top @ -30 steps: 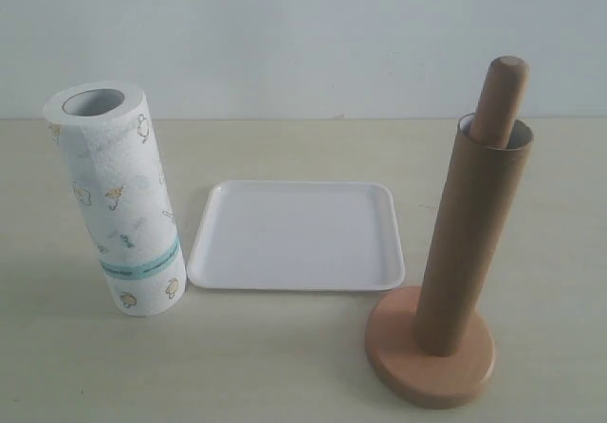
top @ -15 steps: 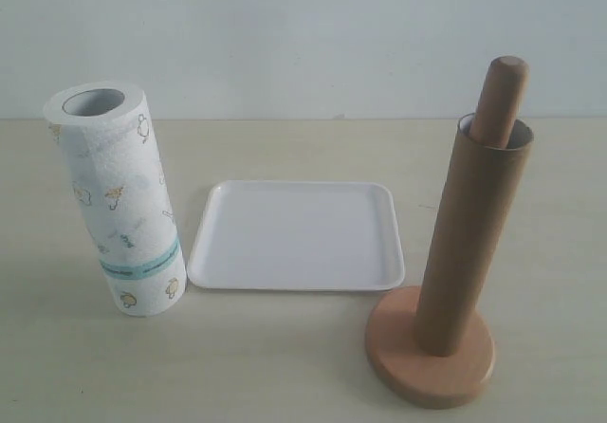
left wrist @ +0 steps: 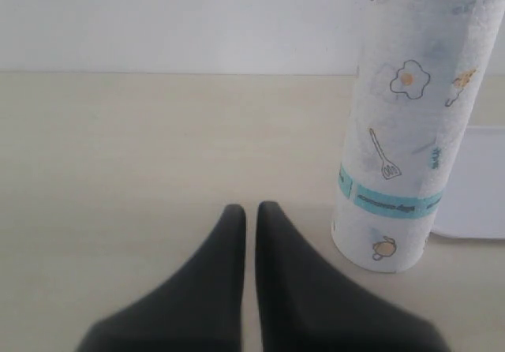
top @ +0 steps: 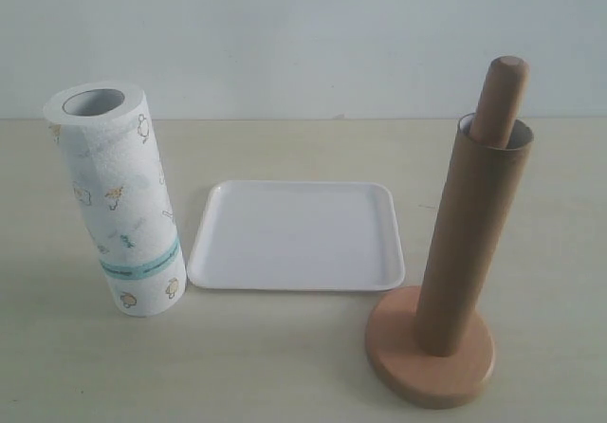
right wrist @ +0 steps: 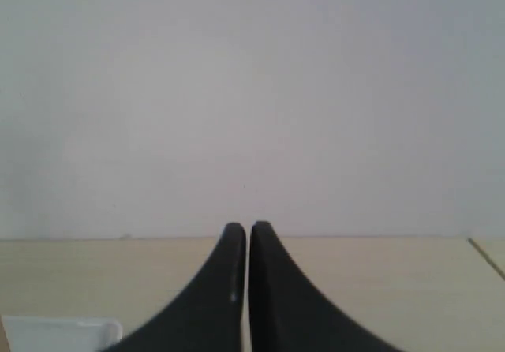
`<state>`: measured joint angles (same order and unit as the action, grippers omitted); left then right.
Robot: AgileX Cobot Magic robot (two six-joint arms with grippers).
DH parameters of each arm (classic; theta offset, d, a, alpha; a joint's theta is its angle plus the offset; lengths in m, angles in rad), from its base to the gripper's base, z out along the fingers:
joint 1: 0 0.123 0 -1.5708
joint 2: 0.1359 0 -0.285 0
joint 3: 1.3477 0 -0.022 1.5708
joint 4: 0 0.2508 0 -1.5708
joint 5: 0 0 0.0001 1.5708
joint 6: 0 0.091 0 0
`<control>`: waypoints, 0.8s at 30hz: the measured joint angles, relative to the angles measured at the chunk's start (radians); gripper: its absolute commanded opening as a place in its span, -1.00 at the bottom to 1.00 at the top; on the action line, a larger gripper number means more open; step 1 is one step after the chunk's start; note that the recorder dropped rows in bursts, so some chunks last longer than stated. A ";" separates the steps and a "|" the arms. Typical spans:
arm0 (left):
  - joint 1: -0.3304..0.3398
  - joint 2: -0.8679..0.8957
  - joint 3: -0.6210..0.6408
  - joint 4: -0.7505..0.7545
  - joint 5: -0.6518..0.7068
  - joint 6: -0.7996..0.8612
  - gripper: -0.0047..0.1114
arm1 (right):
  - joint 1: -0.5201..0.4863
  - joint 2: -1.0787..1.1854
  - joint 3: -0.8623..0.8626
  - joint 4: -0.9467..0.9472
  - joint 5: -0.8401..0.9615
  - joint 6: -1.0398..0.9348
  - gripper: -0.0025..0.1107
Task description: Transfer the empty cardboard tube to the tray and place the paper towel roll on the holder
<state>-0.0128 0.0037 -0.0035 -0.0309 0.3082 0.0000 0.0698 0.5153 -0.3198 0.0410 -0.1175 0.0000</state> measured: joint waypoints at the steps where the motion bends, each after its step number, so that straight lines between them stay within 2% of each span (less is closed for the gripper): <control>1: 0.000 0.000 0.000 0.000 0.000 0.000 -0.85 | 0.013 0.016 0.000 0.000 0.002 0.000 -0.94; 4: 0.000 0.000 0.000 0.000 0.000 0.000 -0.85 | 0.077 0.042 0.025 -0.004 -0.035 0.000 -0.94; 12: 0.000 0.000 0.000 0.000 0.000 0.000 -0.85 | 0.277 0.053 0.298 -0.035 -0.416 0.000 -0.94; 20: 0.000 0.000 0.000 0.000 0.000 0.000 -0.85 | 0.360 0.053 0.315 -0.071 -0.311 0.129 -0.93; 24: 0.000 0.000 0.000 0.000 0.000 0.000 -0.85 | 0.368 0.053 0.318 -0.078 -0.291 0.142 -0.93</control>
<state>-0.0128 0.0037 -0.0035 -0.0309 0.3082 0.0000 0.4382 0.5678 -0.0023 -0.0372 -0.4083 0.1417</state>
